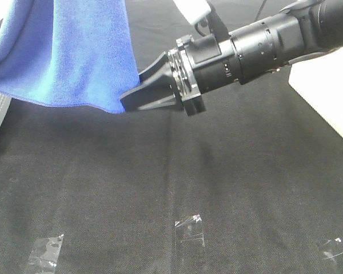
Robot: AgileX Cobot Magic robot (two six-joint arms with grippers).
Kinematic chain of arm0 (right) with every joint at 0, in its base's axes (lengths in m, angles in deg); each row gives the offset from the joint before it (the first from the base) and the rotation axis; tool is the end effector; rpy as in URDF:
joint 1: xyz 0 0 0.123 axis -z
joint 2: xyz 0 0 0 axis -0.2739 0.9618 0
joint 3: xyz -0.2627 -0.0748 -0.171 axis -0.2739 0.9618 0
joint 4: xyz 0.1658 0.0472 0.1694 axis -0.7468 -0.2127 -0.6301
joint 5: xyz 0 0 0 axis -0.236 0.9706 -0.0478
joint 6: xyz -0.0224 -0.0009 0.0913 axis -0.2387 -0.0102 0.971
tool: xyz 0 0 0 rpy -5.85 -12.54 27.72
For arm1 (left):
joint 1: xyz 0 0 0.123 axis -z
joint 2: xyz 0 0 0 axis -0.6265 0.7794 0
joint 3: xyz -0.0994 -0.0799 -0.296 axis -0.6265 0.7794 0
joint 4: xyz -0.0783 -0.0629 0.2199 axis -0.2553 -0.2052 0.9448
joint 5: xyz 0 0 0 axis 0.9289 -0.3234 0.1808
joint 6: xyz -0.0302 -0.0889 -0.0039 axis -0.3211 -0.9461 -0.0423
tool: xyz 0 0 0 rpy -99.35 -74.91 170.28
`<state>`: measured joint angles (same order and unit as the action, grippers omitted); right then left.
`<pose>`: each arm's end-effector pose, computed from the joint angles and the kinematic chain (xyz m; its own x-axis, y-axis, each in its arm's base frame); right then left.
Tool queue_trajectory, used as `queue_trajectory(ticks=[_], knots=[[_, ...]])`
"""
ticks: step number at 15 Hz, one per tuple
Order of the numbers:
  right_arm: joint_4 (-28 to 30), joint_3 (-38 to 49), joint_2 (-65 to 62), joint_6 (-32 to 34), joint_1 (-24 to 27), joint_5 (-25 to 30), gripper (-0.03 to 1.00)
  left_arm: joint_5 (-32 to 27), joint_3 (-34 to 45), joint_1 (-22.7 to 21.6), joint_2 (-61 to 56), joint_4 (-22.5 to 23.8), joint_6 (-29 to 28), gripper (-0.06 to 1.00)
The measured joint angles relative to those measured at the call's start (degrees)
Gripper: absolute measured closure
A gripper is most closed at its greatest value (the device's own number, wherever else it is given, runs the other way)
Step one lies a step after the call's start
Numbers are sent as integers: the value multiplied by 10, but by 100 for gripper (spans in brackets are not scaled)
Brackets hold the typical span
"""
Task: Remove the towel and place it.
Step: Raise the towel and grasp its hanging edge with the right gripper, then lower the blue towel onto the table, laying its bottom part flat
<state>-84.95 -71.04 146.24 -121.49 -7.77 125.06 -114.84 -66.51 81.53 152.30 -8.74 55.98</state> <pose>0.3063 0.2227 0.2565 -0.1726 -0.3975 -0.9012 -0.9836 0.0202 0.1795 0.2192 -0.1691 0.5409 0.4347 0.8939 -0.1090 0.2357 0.0038 0.9718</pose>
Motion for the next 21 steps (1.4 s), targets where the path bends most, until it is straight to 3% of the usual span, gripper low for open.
queue_trajectory(ticks=[5, 8, 11, 12, 13, 16, 17, 20, 21], knots=[[-73, 0, 0, 1, 0, 28, 97, 0, 0, 0, 0, 0, -6, 94], [-76, 0, 0, 3, 0, 33, 97, 0, 0, 0, 0, 0, -31, 94], [-76, 0, 0, 47, 0, 13, 97, 0, 0, 0, 0, 0, -59, 94], [-56, 0, -1, 140, 0, -31, 97, -1, 0, 0, 0, 0, -91, 94], [-23, -3, -5, 189, 0, -56, 97, -1, 0, 0, 0, 0, -110, 94], [131, -40, -44, 369, 0, -92, 97, -7, 0, 0, 1, 0, -213, 94], [131, -40, -44, 369, 0, -92, 97, -7, 0, 0, 1, 0, -213, 94], [306, -112, -76, 563, 0, -89, 97, -54, 0, 0, 18, 23, -341, 94], [386, -149, -80, 658, 0, -80, 97, -83, 0, -1, 37, 48, -392, 94]])
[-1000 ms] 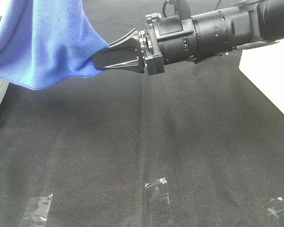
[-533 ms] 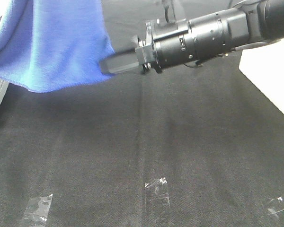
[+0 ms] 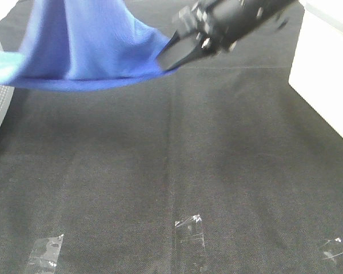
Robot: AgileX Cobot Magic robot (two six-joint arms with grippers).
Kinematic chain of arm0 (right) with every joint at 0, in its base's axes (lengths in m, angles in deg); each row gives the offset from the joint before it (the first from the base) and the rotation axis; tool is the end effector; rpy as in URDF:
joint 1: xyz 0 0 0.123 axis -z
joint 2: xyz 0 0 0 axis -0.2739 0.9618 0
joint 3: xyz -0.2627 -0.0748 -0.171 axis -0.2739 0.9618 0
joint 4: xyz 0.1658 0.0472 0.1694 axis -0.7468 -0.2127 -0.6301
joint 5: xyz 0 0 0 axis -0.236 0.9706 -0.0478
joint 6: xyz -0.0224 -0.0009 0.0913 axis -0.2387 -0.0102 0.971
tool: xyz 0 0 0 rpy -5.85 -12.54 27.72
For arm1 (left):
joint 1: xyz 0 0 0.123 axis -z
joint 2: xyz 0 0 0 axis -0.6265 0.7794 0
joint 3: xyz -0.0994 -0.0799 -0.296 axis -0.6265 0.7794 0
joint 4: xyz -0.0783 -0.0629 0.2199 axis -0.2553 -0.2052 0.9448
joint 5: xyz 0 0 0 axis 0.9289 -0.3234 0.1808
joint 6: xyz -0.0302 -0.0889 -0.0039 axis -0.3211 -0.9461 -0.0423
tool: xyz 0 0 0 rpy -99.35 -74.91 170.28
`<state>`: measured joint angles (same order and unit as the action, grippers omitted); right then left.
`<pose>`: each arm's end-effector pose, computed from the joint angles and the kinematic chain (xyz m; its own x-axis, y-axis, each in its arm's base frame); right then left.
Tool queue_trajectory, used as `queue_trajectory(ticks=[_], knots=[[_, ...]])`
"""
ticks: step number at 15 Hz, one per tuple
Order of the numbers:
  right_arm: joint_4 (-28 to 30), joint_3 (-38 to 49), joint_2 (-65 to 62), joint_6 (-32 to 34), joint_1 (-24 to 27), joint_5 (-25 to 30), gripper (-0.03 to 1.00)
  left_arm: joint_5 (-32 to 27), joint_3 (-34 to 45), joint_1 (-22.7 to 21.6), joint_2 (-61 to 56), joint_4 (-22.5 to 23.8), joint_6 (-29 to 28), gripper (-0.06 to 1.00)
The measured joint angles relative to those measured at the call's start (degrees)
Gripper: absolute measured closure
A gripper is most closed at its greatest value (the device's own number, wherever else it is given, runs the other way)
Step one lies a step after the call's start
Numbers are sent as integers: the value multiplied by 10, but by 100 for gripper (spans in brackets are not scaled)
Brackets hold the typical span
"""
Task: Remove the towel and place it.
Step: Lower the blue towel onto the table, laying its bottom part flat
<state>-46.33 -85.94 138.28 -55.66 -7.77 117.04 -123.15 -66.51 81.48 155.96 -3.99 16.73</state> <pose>0.3207 0.1960 0.3330 -0.6100 -0.4776 -0.6323 -0.7662 0.5591 0.3169 0.2401 -0.1754 0.5133 0.0493 0.8102 -0.5841 0.4830 0.4925 0.7240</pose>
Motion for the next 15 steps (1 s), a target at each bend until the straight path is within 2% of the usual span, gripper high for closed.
queue_trajectory(ticks=[1, 3, 5, 7, 10, 15], knots=[[61, -30, -1, 62, 0, 7, 97, -12, 0, -7, 14, 17, -29, 94], [174, -89, -1, 150, 0, 12, 97, -11, 0, -28, 36, 32, -52, 94], [280, -152, -1, 192, 0, 7, 97, 23, 0, -53, 46, 36, -59, 94], [348, -210, -1, 202, 0, -27, 97, 88, 0, -81, 53, 36, -73, 94], [418, -290, -1, 207, 0, -93, 97, 191, 0, -140, 63, 37, -125, 94], [455, -309, -1, 207, 0, -254, 97, 403, 0, -195, 67, 62, -144, 94]])
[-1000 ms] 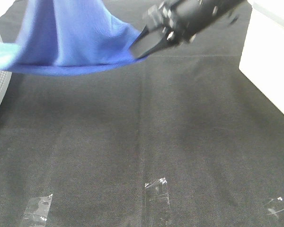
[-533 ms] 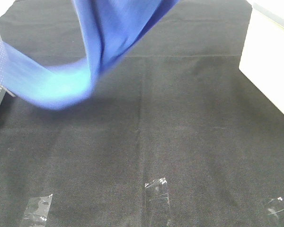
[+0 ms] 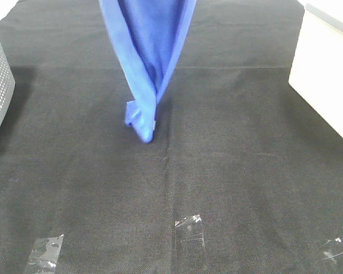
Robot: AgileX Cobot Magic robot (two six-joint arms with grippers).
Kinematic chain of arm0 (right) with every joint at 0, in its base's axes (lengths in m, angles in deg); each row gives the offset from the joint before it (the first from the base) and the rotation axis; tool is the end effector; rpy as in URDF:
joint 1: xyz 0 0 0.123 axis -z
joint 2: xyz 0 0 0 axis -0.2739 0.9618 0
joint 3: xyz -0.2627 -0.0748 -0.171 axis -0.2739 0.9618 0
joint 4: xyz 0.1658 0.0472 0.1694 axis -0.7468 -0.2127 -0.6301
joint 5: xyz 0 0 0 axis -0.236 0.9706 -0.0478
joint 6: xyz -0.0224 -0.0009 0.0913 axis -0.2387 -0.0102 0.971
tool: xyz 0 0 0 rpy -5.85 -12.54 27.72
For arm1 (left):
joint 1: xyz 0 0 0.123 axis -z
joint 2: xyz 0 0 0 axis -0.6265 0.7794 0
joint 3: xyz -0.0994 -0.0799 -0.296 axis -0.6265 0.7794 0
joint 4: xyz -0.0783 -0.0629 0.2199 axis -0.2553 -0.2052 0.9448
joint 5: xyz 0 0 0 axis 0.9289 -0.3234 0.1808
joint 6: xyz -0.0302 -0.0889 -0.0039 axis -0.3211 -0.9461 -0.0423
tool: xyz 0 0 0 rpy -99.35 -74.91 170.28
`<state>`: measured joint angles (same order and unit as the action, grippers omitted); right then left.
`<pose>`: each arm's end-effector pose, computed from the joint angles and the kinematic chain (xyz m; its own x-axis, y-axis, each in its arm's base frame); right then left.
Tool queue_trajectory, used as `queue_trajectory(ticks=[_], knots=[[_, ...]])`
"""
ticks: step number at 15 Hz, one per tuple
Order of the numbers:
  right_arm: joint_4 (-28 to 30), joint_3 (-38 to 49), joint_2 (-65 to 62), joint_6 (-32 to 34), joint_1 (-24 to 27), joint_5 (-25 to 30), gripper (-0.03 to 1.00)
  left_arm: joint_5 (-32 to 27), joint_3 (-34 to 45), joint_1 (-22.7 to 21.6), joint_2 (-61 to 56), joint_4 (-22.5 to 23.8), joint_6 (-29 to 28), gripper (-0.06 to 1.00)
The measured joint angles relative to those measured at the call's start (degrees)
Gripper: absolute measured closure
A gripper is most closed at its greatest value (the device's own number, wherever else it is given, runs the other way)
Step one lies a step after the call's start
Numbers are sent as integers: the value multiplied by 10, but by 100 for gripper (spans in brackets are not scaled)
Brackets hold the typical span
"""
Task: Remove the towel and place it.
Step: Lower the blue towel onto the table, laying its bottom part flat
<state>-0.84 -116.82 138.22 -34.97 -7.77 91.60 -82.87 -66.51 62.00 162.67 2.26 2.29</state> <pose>0.3715 0.1607 0.5118 0.0196 -0.4403 -0.8977 -0.4100 0.8153 -0.4088 0.3296 -0.1344 0.5322 0.3145 0.5963 -0.7386 0.1634 0.7324 0.6609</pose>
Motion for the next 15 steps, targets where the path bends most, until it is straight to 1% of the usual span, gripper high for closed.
queue_trajectory(ticks=[2, 3, 5, 7, 10, 12, 15], knots=[[28, 0, 0, 0, 0, -71, 97, 74, 0, -31, 7, 3, -3, 94], [37, 0, 0, 0, 0, -101, 97, 101, 0, -42, 15, 4, -3, 94], [44, 0, 5, 0, 0, -136, 97, 136, -2, -55, 34, 4, 1, 94], [45, 0, 23, 0, 0, -155, 97, 149, -23, -58, 60, 5, 32, 94], [46, 0, 52, -3, 0, -188, 97, 157, -84, -58, 116, 5, 64, 94], [46, 0, 70, -18, 0, -229, 97, 157, -134, -58, 161, 5, 80, 94], [46, -12, 106, -45, 0, -301, 97, 159, -234, -70, 239, 5, 86, 94]])
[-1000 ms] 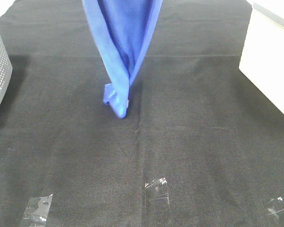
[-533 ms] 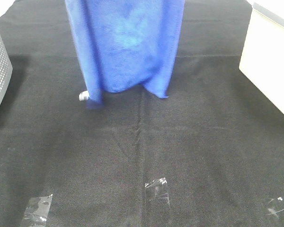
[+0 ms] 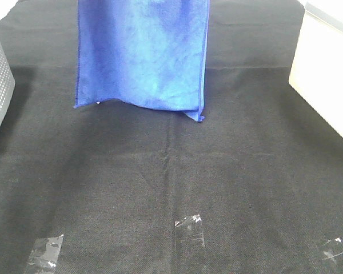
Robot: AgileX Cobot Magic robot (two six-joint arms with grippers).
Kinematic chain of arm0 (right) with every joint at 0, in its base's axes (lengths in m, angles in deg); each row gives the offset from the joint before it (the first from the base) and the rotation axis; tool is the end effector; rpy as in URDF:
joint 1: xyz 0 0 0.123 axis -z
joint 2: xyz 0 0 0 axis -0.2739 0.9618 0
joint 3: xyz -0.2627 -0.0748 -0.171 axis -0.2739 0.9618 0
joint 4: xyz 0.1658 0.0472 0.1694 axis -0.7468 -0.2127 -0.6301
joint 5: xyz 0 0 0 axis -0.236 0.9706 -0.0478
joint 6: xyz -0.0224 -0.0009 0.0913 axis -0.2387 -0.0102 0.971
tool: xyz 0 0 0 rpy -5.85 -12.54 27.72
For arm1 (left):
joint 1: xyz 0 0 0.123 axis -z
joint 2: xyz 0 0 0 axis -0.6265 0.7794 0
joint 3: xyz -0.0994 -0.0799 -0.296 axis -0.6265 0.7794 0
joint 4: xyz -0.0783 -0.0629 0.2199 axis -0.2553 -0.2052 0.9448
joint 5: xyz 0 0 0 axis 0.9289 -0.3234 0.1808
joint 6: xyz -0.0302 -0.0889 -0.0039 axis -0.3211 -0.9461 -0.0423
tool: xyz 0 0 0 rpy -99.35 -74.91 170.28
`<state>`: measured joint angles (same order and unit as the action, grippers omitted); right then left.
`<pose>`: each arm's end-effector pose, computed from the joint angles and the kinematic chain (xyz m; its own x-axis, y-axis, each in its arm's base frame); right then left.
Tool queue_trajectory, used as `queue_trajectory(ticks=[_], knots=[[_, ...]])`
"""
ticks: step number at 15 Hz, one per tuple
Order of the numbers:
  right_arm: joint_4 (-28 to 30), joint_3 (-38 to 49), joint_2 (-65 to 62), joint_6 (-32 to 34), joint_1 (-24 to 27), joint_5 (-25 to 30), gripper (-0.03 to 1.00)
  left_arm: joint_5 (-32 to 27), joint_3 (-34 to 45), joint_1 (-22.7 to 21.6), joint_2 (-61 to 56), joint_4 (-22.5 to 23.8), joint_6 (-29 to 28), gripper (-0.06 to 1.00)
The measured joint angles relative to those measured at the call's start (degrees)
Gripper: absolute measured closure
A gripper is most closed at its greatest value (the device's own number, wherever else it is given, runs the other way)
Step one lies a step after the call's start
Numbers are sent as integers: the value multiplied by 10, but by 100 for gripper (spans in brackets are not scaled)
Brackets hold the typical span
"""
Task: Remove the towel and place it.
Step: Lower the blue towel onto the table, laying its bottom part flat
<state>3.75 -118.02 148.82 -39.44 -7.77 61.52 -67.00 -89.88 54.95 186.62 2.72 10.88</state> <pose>0.4322 0.1901 0.4861 0.3730 -0.4412 -0.8162 -0.2408 0.8036 -0.5443 0.4575 -0.1418 0.5081 0.4886 0.6661 -0.5636 -0.0276 0.6573 0.7531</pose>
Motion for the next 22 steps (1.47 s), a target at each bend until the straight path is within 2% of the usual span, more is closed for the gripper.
queue_trajectory(ticks=[2, 7, 10, 16, 20, 22], knots=[[0, -35, 34, -1, 6, -31, 97, 15, -74, -17, 57, -5, 0, 94], [-6, -172, 131, 25, 29, -41, 97, 58, -193, -29, 159, -26, 11, 94], [-7, -195, 143, 50, 41, -47, 97, 58, -275, -29, 204, -27, 13, 94], [-7, -195, 143, 93, 68, -9, 97, 41, -288, -29, 229, -28, 7, 94], [-7, -195, 143, 109, 68, -74, 97, 72, -299, -29, 230, -36, 22, 94], [-7, -195, 143, 111, 68, -83, 97, 74, -313, -29, 229, -47, 34, 94]])
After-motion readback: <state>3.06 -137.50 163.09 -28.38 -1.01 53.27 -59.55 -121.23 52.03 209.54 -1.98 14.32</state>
